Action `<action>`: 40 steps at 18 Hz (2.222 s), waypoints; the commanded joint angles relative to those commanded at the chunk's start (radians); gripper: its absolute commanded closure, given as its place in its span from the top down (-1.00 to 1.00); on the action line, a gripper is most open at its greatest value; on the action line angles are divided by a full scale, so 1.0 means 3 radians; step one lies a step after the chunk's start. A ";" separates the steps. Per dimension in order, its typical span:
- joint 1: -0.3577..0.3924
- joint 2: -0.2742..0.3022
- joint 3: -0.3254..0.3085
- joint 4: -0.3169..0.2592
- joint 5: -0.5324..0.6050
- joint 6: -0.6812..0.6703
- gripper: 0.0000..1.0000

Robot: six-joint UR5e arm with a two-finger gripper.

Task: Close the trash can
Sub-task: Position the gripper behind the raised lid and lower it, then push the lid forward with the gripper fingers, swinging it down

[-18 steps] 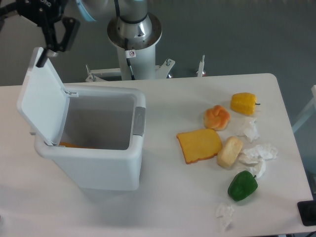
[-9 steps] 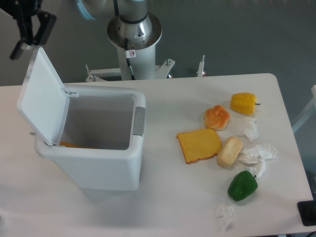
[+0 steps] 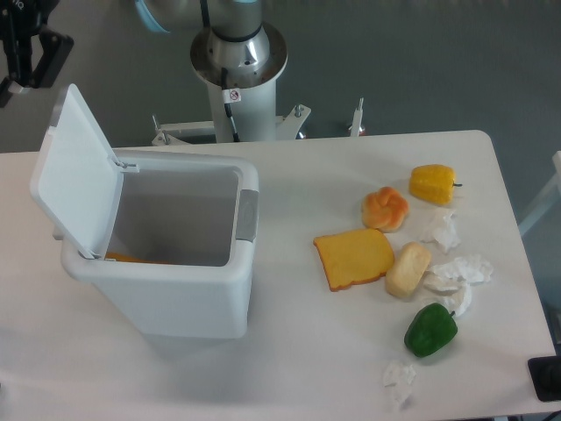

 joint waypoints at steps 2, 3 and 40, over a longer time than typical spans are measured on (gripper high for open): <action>-0.0025 -0.0020 -0.0010 0.0000 -0.0005 -0.0005 1.00; -0.0061 -0.0036 -0.0010 0.0000 -0.0005 0.0000 1.00; 0.0347 -0.0215 -0.0082 -0.0005 0.0721 0.0311 1.00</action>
